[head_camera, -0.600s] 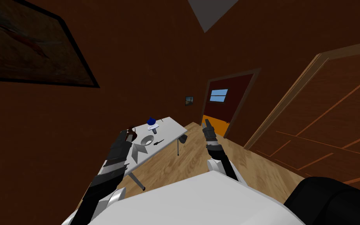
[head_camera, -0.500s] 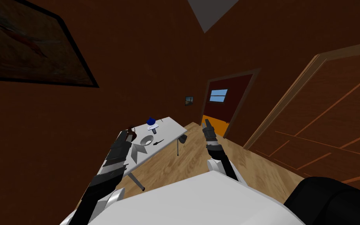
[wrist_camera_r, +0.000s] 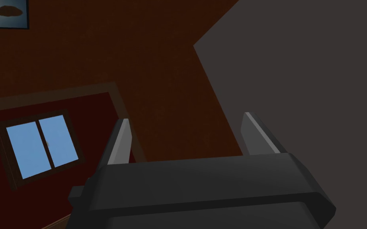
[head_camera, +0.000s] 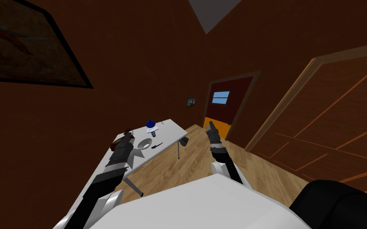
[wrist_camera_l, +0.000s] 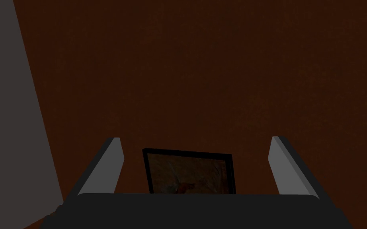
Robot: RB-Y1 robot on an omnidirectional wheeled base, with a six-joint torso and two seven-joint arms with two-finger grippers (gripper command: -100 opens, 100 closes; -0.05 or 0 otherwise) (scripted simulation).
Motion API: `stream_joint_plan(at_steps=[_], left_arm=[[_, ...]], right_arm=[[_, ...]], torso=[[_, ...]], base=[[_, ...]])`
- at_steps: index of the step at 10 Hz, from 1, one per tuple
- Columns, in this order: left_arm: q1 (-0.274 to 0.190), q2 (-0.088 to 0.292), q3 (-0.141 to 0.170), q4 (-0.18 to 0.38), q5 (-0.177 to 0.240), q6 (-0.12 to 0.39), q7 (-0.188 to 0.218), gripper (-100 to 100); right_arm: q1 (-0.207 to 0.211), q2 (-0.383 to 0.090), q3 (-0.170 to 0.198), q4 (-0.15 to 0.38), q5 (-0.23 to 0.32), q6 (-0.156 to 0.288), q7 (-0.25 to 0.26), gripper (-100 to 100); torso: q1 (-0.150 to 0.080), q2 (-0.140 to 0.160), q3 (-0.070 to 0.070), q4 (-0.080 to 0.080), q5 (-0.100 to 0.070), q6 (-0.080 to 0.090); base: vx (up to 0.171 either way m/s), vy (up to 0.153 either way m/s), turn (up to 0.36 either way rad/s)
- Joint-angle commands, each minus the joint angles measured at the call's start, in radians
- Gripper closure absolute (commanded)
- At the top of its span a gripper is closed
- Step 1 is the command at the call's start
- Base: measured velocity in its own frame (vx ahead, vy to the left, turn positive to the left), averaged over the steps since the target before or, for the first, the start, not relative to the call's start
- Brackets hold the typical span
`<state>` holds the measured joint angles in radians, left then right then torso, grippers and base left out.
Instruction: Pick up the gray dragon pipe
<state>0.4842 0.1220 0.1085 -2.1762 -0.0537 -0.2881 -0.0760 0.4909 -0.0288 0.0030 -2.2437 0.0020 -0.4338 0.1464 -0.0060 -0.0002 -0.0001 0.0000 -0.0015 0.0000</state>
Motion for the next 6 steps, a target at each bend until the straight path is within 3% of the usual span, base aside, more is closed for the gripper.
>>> stream_joint_plan(at_steps=[1, 2, 6], left_arm=[[-0.017, 0.018, 0.016, 0.012, 0.013, 0.050, -0.003, -100], [-0.017, 0.018, 0.016, 0.012, 0.013, 0.054, -0.003, -100], [-0.061, 0.062, 0.061, 0.046, 0.050, 0.179, -0.010, -100]], right_arm=[[0.000, 0.000, 0.000, 0.000, 0.000, 0.000, 0.000, 0], [0.000, 0.000, 0.000, 0.000, 0.000, 0.000, 0.000, 0], [0.000, 0.000, 0.000, 0.000, 0.000, 0.000, 0.000, 0]], torso=[[0.000, 0.000, 0.000, 0.000, 0.000, 0.000], [0.000, 0.000, 0.000, 0.000, 0.000, 0.000], [-0.001, 0.000, 0.000, 0.000, 0.000, 0.000]], base=[[0.005, -0.081, -0.028], [0.004, -0.068, -0.015], [0.004, -0.107, -0.036]])
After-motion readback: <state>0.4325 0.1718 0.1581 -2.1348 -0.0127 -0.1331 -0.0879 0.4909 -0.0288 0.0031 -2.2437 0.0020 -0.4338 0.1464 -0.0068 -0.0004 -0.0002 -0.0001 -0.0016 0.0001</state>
